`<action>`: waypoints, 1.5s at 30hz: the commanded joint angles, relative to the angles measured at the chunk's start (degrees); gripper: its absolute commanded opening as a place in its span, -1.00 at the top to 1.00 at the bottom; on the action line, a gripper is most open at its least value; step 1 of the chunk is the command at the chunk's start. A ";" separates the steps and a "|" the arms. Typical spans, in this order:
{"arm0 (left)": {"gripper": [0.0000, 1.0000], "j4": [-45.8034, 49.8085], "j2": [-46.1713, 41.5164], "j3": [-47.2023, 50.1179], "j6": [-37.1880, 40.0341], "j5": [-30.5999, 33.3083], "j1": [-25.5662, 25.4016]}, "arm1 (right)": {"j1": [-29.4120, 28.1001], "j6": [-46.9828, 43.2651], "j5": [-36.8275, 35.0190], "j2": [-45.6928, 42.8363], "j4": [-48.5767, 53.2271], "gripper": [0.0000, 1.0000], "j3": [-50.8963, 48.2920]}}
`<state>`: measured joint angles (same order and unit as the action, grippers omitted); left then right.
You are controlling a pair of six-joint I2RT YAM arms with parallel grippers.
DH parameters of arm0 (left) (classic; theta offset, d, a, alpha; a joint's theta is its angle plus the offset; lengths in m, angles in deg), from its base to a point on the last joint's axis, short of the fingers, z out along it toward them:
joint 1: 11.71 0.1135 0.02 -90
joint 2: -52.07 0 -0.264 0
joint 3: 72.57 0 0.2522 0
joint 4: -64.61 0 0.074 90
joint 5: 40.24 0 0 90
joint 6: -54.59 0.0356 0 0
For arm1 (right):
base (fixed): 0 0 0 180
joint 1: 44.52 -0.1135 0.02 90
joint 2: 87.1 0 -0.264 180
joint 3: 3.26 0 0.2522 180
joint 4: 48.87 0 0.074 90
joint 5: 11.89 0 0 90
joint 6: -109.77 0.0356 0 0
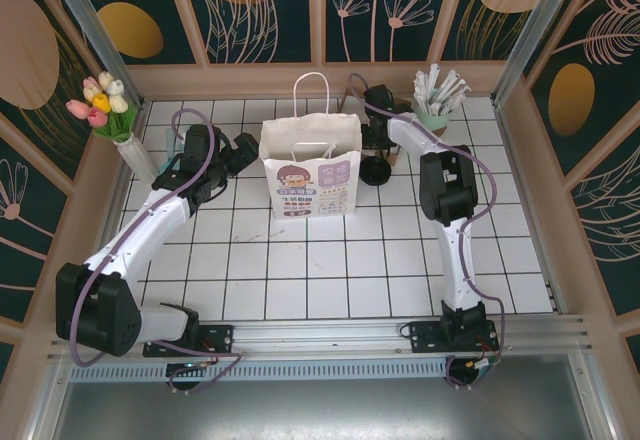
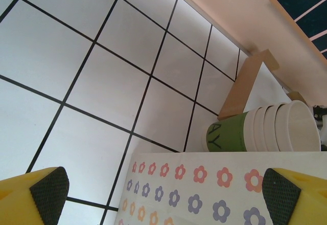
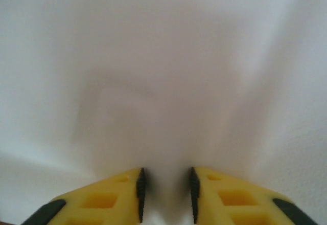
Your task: Pack the takeout coffee
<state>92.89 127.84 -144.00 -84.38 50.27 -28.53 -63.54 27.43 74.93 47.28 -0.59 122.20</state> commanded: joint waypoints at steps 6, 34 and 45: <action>-0.97 -1.23 -1.25 0.79 -0.12 0.03 0.16 | -0.34 -0.11 0.20 -3.77 -0.38 0.76 -1.22; -0.97 -4.59 -6.22 -0.16 7.99 -0.51 0.16 | 1.77 -0.87 4.63 -27.88 -22.92 1.00 -25.37; -0.97 -4.35 -6.95 0.27 8.58 -1.04 0.12 | 1.70 0.01 3.52 -19.18 -12.39 1.00 -18.90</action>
<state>90.03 122.09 -143.96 -77.28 50.03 -28.53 -61.51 26.25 78.40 27.04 -17.84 100.58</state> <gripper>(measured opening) 0.985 0.048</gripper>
